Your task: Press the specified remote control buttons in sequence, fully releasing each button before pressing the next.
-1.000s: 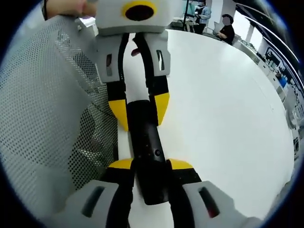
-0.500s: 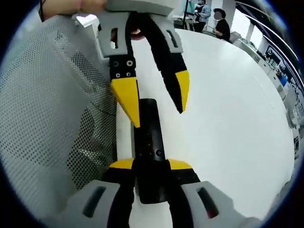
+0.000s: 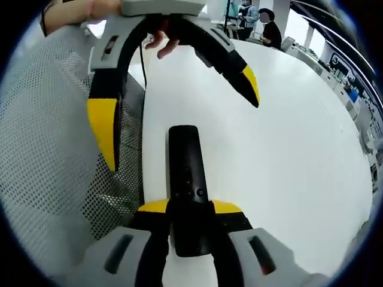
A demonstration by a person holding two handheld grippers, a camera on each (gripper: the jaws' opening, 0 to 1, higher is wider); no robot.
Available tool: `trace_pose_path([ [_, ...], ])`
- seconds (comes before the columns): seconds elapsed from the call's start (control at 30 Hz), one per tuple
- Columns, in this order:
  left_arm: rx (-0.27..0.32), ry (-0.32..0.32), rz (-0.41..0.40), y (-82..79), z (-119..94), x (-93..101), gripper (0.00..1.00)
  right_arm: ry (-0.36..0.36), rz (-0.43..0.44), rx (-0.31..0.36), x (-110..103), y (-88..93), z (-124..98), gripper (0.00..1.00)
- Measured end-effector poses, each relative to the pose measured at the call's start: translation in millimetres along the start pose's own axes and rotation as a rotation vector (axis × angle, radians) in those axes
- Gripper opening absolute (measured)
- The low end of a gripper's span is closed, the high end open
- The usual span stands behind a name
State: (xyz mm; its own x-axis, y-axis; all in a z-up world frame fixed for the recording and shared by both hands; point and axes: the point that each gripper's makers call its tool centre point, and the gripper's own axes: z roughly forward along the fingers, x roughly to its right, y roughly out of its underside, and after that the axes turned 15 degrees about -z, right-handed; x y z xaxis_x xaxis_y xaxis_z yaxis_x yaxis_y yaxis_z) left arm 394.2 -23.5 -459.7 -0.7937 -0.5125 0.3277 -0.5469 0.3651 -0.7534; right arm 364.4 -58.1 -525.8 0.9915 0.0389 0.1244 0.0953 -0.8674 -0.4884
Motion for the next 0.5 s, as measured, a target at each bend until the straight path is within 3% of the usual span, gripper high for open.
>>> trace_pose_path([
  [0.13, 0.046, -0.004, -0.041, -14.9, -16, 4.8, 1.0, 0.002, 0.0, -0.001, 0, -0.1, 1, 0.25],
  [0.23, 0.142, -0.02, -0.064, -33.5, -35, 7.6, 1.0, 0.004, 0.005, 0.001, 0, 0.1, 1, 0.25],
  [0.43, 0.274, -0.112, -0.04, -51.3, -78, 12.8, 1.0, 0.004, 0.006, 0.005, 1, 0.6, 2, 0.25],
  [0.5, 0.315, -0.176, -0.02, -57.3, -92, 12.5, 1.0, 0.005, 0.005, 0.006, 1, 0.4, 2, 0.25],
])
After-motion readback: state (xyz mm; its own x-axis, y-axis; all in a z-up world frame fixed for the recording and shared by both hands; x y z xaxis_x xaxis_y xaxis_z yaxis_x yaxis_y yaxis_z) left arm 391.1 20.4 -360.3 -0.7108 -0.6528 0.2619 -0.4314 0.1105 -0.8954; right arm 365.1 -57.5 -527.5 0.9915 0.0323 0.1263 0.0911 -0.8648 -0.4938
